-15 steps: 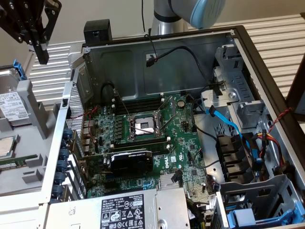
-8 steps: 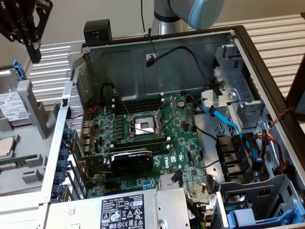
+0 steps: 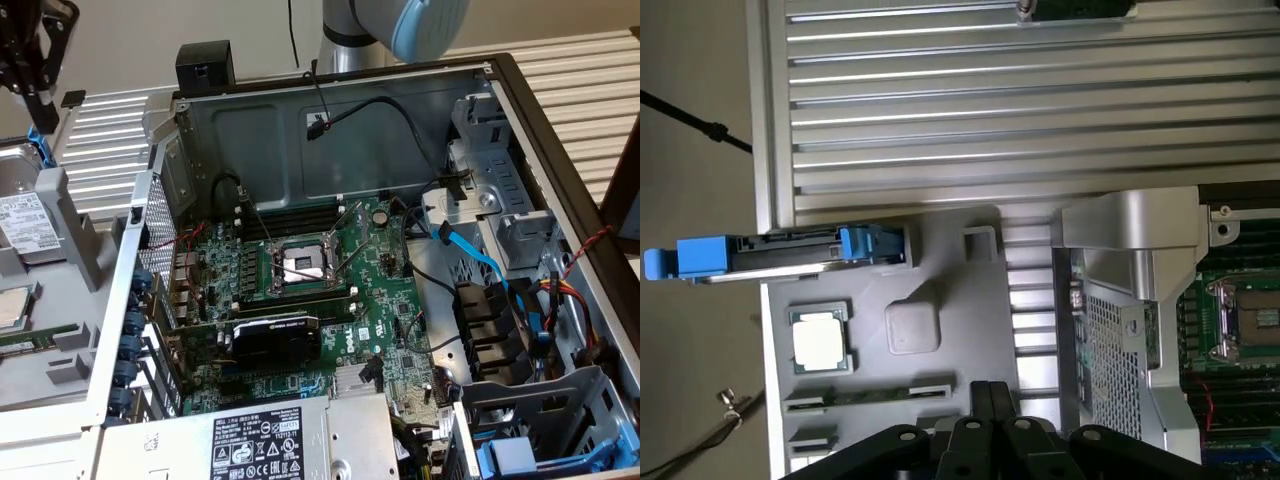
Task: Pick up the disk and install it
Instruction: 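Reach for the disk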
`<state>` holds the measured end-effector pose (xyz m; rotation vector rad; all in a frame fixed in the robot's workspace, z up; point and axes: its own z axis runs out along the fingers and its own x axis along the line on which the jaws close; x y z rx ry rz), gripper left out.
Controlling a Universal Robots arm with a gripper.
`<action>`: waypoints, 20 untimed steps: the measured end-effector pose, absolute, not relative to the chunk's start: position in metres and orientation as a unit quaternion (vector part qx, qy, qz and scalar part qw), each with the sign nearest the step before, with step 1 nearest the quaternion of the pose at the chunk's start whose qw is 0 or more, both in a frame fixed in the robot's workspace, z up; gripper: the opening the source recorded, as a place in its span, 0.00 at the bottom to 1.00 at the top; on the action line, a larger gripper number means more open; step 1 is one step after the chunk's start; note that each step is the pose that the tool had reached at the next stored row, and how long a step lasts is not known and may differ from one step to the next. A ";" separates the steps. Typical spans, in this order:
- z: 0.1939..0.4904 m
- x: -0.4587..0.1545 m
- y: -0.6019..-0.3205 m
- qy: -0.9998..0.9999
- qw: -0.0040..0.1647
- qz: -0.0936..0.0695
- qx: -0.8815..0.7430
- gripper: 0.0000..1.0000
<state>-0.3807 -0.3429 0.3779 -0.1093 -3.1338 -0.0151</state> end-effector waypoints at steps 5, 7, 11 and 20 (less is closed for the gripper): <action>0.378 -0.399 -0.342 -0.999 0.003 -0.005 -0.034 0.11; 0.378 -0.406 -0.340 -0.999 0.003 -0.005 -0.034 0.11; 0.378 -0.408 -0.325 -0.999 0.003 -0.004 -0.034 0.11; 0.378 -0.431 -0.303 -0.999 0.003 -0.003 -0.034 0.11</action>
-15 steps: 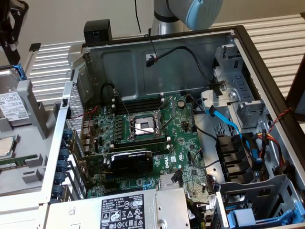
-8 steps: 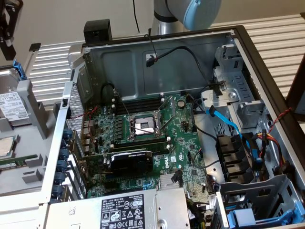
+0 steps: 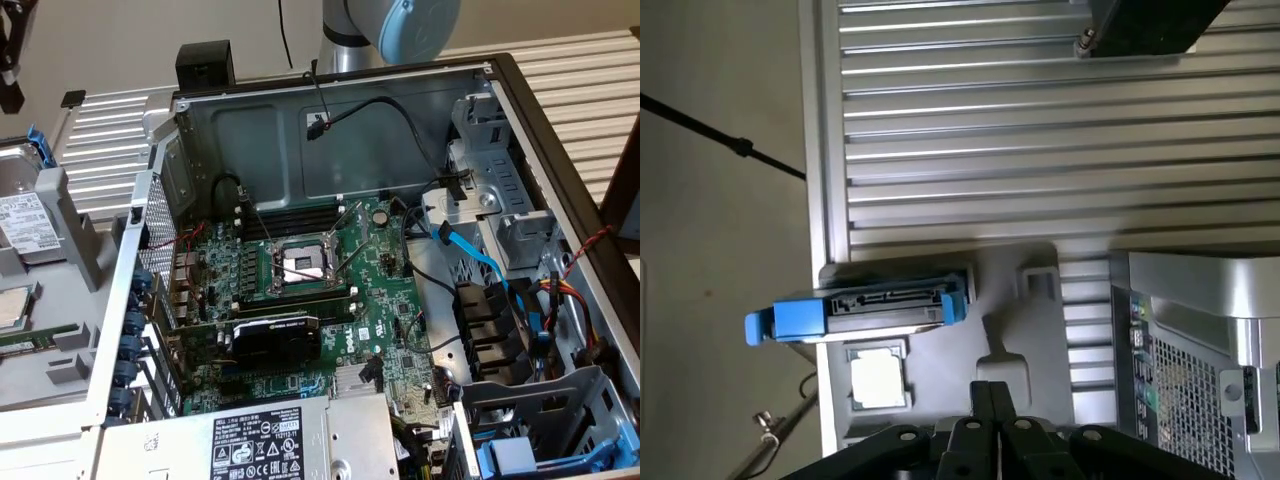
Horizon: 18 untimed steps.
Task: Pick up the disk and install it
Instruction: 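Reach for the disk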
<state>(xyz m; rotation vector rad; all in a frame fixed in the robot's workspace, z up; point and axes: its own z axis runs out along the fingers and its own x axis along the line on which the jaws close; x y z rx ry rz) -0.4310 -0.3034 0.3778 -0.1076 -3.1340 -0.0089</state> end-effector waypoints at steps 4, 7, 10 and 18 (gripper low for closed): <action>0.378 -0.447 -0.300 -0.999 0.003 -0.003 -0.034 0.11; 0.378 -0.458 -0.295 -0.999 0.003 -0.003 -0.034 0.11; 0.378 -0.466 -0.287 -0.999 0.003 -0.003 -0.034 0.11; 0.380 -0.482 -0.283 -0.999 0.003 -0.003 -0.034 0.11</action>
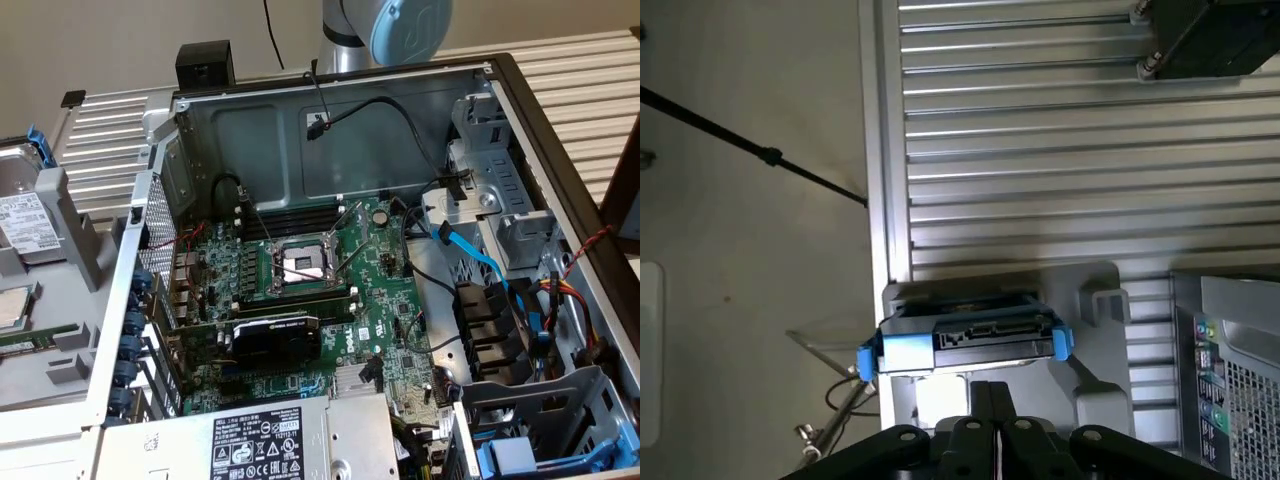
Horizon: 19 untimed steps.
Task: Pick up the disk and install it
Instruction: 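Reach for the disk, then pick up the disk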
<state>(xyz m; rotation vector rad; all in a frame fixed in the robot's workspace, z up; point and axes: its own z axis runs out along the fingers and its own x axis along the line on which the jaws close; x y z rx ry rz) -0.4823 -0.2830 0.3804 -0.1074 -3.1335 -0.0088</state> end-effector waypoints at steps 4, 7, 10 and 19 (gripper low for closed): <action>0.380 -0.482 -0.282 -0.999 0.003 -0.003 -0.034 0.11; 0.380 -0.482 -0.282 -0.999 0.003 -0.003 -0.034 0.11; 0.380 -0.482 -0.281 -0.999 0.003 -0.003 -0.034 0.11; 0.380 -0.482 -0.281 -0.999 0.003 -0.003 -0.034 0.11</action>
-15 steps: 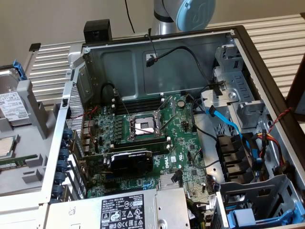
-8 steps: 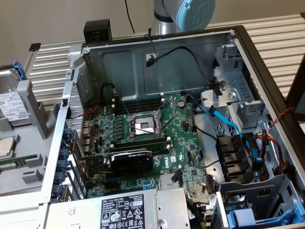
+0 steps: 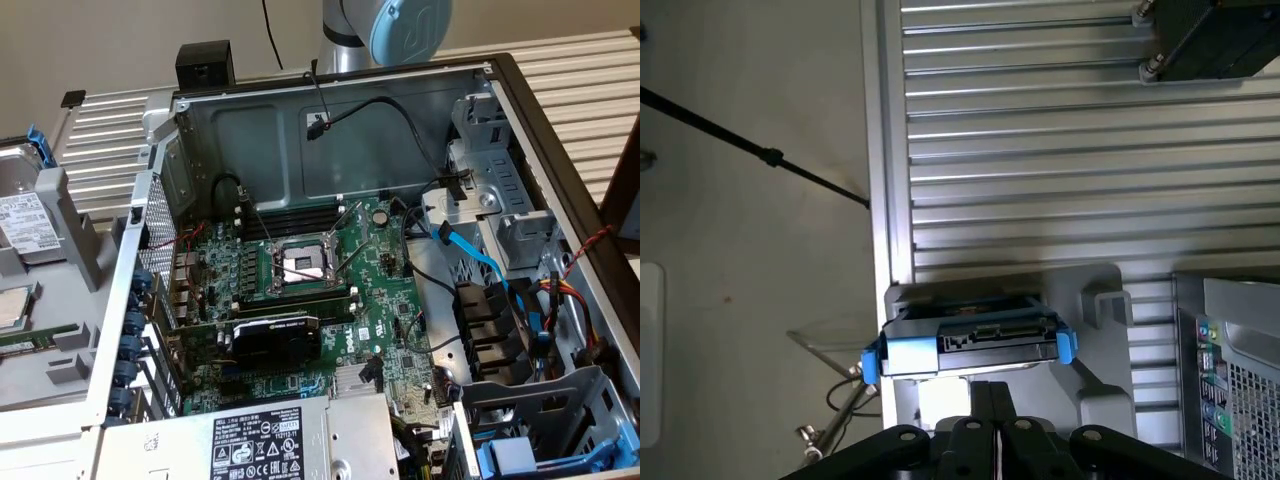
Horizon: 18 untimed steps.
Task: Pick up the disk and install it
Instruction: 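Pick up the disk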
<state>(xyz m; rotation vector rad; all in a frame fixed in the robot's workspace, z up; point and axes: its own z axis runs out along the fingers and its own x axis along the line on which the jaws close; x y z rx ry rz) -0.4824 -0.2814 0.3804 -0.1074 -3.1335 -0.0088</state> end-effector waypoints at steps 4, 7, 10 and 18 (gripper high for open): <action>0.380 -0.482 -0.281 -1.000 0.003 -0.003 -0.009 0.11; 0.380 -0.482 -0.281 -1.000 0.003 -0.003 0.018 0.11; 0.380 -0.482 -0.281 -0.999 0.003 -0.002 0.045 0.11; 0.380 -0.482 -0.281 -0.993 0.003 -0.002 0.118 0.11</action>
